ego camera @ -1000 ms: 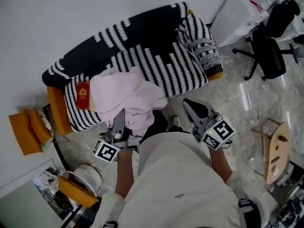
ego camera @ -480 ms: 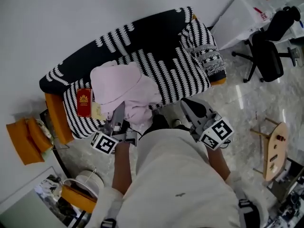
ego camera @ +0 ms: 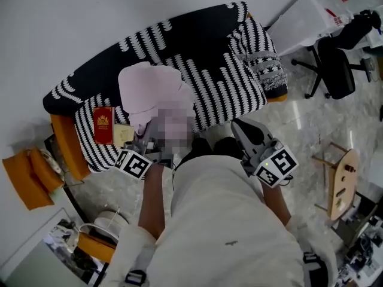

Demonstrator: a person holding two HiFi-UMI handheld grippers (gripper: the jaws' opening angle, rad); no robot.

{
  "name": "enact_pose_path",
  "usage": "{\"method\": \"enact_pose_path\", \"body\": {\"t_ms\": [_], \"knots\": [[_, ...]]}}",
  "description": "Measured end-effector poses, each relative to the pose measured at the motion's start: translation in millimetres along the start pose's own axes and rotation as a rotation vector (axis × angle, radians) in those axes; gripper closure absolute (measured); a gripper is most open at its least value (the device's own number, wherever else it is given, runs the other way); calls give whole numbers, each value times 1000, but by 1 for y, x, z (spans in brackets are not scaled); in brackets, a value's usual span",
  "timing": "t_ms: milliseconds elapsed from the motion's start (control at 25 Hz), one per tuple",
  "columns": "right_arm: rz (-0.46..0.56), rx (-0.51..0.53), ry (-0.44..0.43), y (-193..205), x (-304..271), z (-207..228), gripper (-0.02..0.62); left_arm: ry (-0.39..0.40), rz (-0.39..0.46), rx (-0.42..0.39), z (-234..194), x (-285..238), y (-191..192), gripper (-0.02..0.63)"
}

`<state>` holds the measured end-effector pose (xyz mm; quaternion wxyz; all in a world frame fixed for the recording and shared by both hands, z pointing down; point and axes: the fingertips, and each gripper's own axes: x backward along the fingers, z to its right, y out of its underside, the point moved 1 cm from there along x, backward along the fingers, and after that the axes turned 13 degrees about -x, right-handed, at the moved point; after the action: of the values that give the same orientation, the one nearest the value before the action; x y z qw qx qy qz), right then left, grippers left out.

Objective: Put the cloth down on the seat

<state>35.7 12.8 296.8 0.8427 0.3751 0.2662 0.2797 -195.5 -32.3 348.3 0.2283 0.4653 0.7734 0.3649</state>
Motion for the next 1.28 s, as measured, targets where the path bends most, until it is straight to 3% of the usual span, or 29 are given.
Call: {"method": "enact_pose_path", "body": {"t_ms": [280, 680, 1280], "knots": [[-55, -13, 15, 9, -13, 0, 586, 1, 0, -20, -31, -15, 6, 457], [-145, -40, 17, 24, -22, 14, 586, -55, -83, -45, -78, -43, 63, 457], [-243, -117, 21, 49, -41, 48, 586, -159, -215, 62, -132, -64, 158, 457]]}}
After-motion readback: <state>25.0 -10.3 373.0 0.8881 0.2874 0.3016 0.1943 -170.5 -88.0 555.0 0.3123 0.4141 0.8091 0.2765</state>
